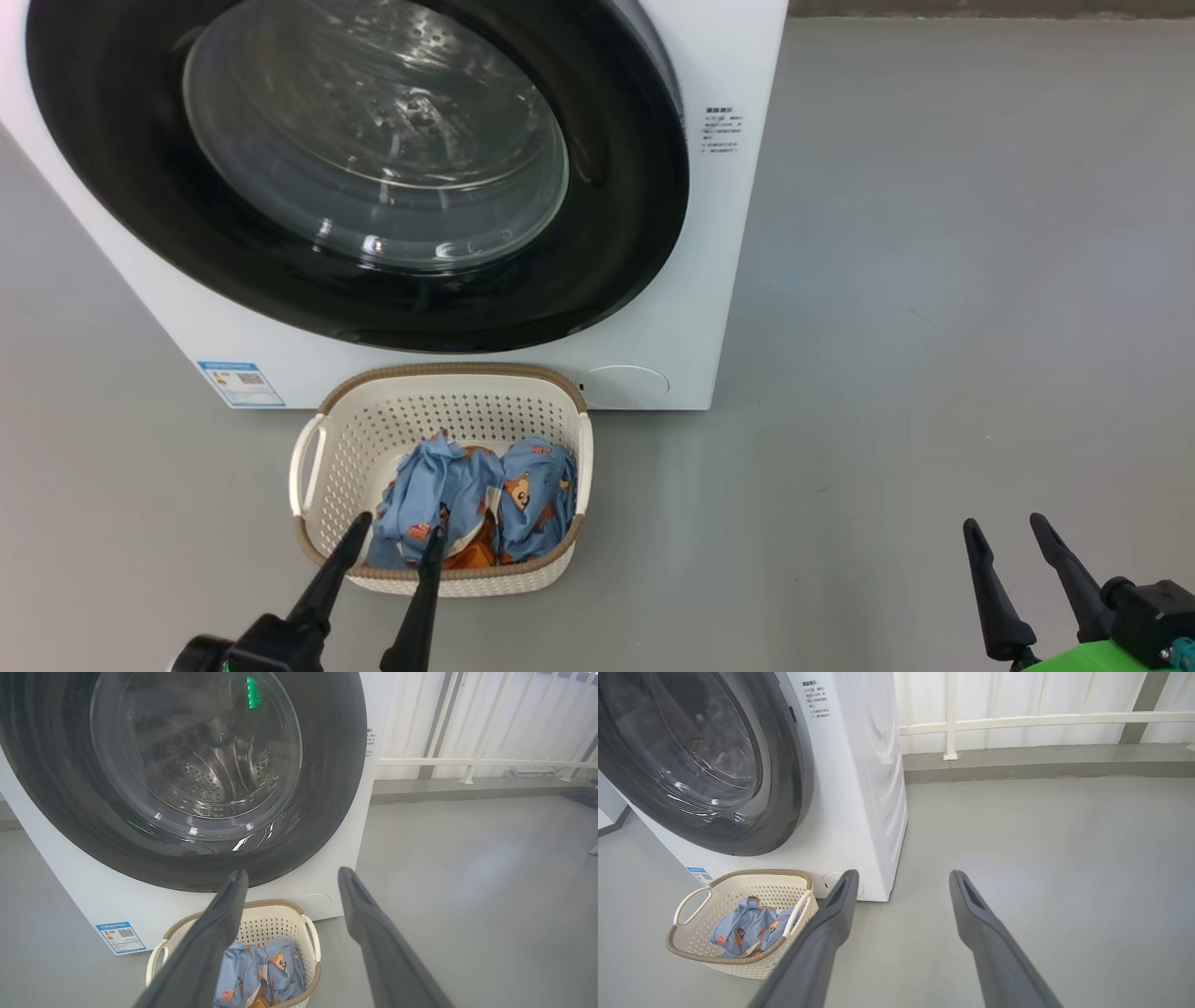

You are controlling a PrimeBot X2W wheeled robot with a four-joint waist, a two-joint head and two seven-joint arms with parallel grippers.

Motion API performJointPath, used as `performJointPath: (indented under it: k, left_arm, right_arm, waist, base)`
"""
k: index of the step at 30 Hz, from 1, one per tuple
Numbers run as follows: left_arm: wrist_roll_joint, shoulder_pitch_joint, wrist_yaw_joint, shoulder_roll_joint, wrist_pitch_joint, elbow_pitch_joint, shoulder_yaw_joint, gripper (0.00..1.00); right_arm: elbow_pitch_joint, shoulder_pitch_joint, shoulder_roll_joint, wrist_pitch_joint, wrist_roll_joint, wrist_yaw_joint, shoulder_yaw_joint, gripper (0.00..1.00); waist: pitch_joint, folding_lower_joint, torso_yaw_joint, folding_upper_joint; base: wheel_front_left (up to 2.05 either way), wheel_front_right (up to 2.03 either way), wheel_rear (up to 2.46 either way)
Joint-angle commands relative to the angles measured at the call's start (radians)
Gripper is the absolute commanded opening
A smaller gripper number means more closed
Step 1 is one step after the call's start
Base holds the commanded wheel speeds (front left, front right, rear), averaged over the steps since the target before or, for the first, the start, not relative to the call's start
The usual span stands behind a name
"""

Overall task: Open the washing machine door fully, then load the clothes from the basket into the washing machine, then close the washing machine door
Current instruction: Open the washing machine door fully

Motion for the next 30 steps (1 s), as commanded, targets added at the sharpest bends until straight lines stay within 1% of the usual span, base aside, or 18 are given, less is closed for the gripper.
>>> performJointPath:
  k: [1, 6, 7, 8, 9, 10, 14, 16, 20, 21, 27, 30]
  left_arm:
    - [0.001, -0.029, -0.003, 0.006, -0.007, -0.025, 0.034, 1.00]
    - [-0.005, -0.032, -0.002, 0.006, -0.007, -0.021, 0.028, 1.00]
    - [-0.007, -0.032, -0.001, 0.006, -0.007, -0.021, 0.026, 1.00]
    - [-0.008, -0.033, 0.000, 0.006, -0.007, -0.021, 0.024, 1.00]
    - [-0.009, -0.033, 0.001, 0.006, -0.007, -0.021, 0.021, 1.00]
    - [-0.011, -0.034, 0.001, 0.006, -0.007, -0.020, 0.019, 1.00]
    - [-0.016, -0.043, 0.001, 0.006, -0.007, -0.017, 0.011, 1.00]
    - [-0.017, -0.048, 0.000, 0.006, -0.007, -0.016, 0.006, 1.00]
    - [-0.019, -0.057, 0.000, 0.006, -0.007, -0.016, -0.004, 1.00]
    - [-0.019, -0.057, 0.000, 0.006, -0.007, -0.016, -0.004, 1.00]
    - [-0.029, -0.088, 0.002, 0.006, -0.007, -0.017, -0.039, 1.00]
    - [-0.036, -0.107, 0.005, 0.006, -0.007, -0.020, -0.059, 1.00]
  right_arm:
    - [-0.024, -0.029, -0.017, -0.012, 0.000, -0.001, 0.022, 1.00]
    - [-0.025, -0.041, -0.016, -0.012, 0.011, -0.001, 0.045, 1.00]
    - [-0.026, -0.047, -0.017, -0.012, 0.017, -0.001, 0.052, 0.91]
    - [-0.027, -0.054, -0.017, -0.012, 0.028, -0.001, 0.061, 0.52]
    - [-0.030, -0.064, -0.018, -0.012, 0.039, -0.001, 0.070, 0.29]
    - [-0.034, -0.075, -0.021, -0.012, 0.049, -0.001, 0.080, 0.00]
    - [-0.059, -0.140, -0.016, -0.012, 0.115, -0.001, 0.096, 0.00]
    - [-0.071, -0.184, -0.009, -0.012, 0.162, -0.001, 0.101, 0.00]
    - [-0.077, -0.287, 0.007, -0.012, 0.292, -0.001, 0.112, 0.00]
    - [-0.077, -0.287, 0.007, -0.012, 0.292, -0.001, 0.112, 0.00]
    - [-0.067, -0.462, 0.005, -0.012, 0.503, -0.001, 0.098, 0.00]
    - [-0.064, -0.545, -0.020, -0.012, 0.591, -0.001, 0.102, 0.00]
  waist:
    - [0.000, 0.0000, 0.000, 0.0000]
    - [0.002, 0.0000, 0.000, 0.0000]
    - [0.001, 0.0000, 0.000, 0.0000]
    - [0.002, 0.0000, 0.000, 0.0000]
    - [0.002, 0.0000, 0.000, 0.0000]
    - [0.003, 0.0000, 0.001, 0.0000]
    - [0.009, 0.0000, 0.005, 0.0000]
    - [0.014, 0.0000, 0.008, 0.0000]
    - [0.025, 0.0000, 0.018, 0.0000]
    - [0.025, 0.0000, 0.018, 0.0000]
    - [0.059, 0.0000, 0.057, 0.0000]
    - [0.082, 0.0000, 0.080, 0.0000]
  base:
    - [0.15, 0.15, -0.31]
    - [0.01, 0.01, -0.03]
    - [0.00, 0.00, 0.00]
    - [0.00, 0.00, 0.00]
    - [0.00, 0.00, 0.00]
    - [0.00, 0.00, 0.00]
    - [0.00, 0.00, 0.00]
    - [0.00, 0.00, 0.00]
    - [0.00, 0.00, 0.00]
    - [0.00, 0.00, 0.00]
    - [0.00, 0.00, 0.00]
    - [0.00, 0.00, 0.00]
